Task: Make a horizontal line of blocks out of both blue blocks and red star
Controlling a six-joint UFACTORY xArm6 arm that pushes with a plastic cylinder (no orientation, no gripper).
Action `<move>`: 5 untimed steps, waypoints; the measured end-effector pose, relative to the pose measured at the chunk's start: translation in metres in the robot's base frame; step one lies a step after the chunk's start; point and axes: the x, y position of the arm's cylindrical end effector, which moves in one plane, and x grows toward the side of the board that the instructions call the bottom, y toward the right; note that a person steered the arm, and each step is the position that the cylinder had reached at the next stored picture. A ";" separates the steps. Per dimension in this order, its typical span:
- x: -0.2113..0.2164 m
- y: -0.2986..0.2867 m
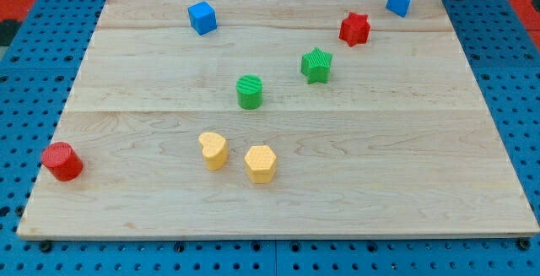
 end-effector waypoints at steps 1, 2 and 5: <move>0.015 0.010; 0.044 -0.021; 0.007 -0.156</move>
